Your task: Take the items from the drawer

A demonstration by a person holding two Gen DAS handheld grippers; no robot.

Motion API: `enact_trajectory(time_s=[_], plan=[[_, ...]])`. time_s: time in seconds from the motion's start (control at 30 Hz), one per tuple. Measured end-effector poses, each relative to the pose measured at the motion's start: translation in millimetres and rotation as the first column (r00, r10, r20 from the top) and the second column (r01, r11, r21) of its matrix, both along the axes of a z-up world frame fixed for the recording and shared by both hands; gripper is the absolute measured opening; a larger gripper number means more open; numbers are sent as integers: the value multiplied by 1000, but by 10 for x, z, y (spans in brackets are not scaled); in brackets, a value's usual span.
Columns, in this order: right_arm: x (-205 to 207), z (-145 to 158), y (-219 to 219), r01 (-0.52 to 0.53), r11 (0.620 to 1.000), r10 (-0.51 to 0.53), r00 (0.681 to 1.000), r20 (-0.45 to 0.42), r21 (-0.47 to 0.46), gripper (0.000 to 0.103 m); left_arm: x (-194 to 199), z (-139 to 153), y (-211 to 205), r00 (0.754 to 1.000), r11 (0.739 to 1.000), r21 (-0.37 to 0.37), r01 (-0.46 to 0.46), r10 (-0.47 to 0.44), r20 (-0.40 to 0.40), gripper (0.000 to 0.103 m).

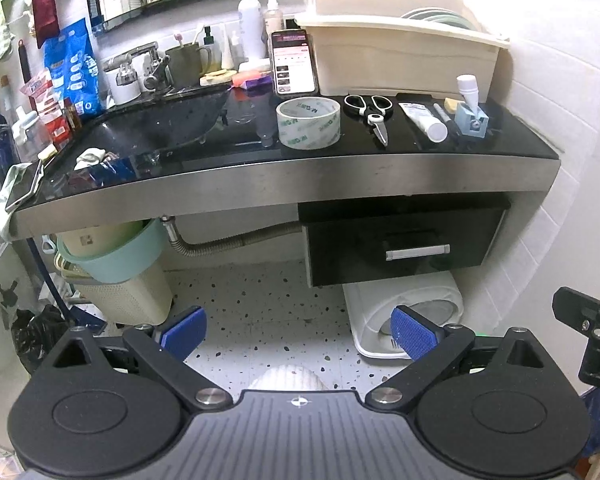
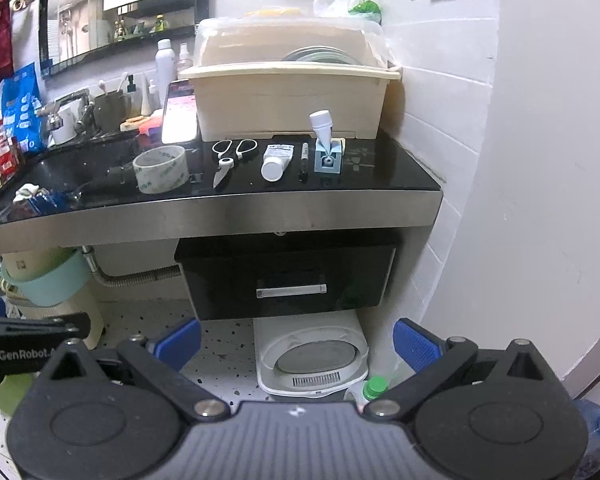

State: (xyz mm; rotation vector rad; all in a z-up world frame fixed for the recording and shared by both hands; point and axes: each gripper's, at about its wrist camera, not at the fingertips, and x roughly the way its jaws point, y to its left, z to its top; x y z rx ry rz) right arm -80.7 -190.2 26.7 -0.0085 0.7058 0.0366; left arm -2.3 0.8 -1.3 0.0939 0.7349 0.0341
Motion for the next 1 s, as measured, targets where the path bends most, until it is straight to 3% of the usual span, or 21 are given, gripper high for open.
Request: enact_trajectory(time_s=[0.4,1.0], plan=[[52,-26,-1,2,1000,-2,1000,16,-31,103,-24,-5,50,1000,999,-42,7,-7,-1,99],[-101,10,-62,14,999,-13,1000,19,-37,103,-72,-37,-34,999,999,-25,30,-30,-10,100]])
